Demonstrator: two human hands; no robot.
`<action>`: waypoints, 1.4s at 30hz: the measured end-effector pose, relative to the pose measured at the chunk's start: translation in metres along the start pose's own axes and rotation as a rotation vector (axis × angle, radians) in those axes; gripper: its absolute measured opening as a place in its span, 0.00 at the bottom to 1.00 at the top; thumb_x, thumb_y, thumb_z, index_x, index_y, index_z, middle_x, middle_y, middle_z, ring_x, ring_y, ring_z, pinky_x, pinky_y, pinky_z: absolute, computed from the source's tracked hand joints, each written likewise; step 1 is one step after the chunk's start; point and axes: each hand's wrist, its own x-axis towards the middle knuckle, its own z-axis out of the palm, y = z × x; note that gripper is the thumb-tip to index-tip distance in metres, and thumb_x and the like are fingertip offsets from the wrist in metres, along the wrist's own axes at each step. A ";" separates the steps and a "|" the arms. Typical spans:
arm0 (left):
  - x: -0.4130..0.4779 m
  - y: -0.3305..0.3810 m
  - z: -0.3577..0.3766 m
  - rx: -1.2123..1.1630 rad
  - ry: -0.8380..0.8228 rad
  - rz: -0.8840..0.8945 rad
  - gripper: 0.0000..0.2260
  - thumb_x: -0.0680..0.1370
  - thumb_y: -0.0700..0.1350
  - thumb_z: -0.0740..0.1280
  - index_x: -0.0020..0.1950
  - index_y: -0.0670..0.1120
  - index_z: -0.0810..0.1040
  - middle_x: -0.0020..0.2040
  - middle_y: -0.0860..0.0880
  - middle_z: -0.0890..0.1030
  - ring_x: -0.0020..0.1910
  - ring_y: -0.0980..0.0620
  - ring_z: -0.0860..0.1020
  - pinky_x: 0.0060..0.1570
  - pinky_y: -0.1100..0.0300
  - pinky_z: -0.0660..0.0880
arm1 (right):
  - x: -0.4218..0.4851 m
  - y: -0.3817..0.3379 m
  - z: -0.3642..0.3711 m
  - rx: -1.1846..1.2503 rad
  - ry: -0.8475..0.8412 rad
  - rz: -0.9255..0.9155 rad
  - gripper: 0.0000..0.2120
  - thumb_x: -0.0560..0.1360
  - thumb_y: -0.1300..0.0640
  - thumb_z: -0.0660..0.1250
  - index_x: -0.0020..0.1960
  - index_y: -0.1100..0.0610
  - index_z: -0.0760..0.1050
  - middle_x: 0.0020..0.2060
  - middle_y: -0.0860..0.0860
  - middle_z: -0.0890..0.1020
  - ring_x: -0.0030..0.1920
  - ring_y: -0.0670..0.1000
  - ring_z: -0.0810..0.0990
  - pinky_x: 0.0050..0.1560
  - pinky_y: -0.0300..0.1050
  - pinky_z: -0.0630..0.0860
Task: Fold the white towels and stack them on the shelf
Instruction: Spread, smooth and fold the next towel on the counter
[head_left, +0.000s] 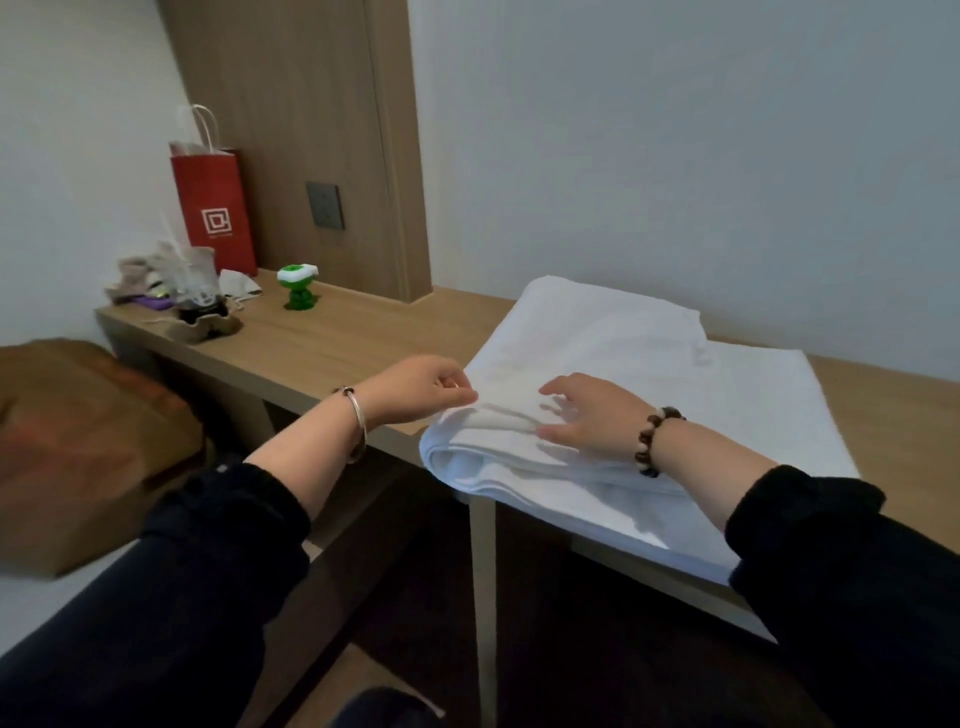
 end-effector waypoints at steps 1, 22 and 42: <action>-0.005 -0.005 0.000 -0.038 -0.013 -0.020 0.08 0.76 0.55 0.67 0.51 0.54 0.77 0.48 0.57 0.77 0.47 0.58 0.76 0.43 0.64 0.72 | 0.000 -0.005 0.004 -0.062 0.007 -0.010 0.24 0.76 0.46 0.65 0.69 0.53 0.68 0.65 0.50 0.72 0.64 0.52 0.72 0.61 0.44 0.68; -0.058 -0.035 0.074 0.199 0.583 0.333 0.06 0.74 0.46 0.66 0.42 0.45 0.72 0.36 0.53 0.72 0.31 0.52 0.72 0.29 0.61 0.68 | -0.056 0.002 0.018 -0.342 0.307 -0.437 0.07 0.68 0.62 0.75 0.38 0.59 0.76 0.35 0.53 0.77 0.36 0.55 0.76 0.30 0.42 0.68; -0.049 -0.018 0.092 -0.442 0.611 -0.076 0.10 0.69 0.39 0.71 0.36 0.43 0.70 0.33 0.50 0.73 0.32 0.54 0.68 0.35 0.60 0.68 | -0.050 -0.003 0.019 -0.390 0.614 -0.278 0.07 0.64 0.70 0.71 0.39 0.63 0.76 0.33 0.57 0.76 0.31 0.59 0.75 0.21 0.45 0.68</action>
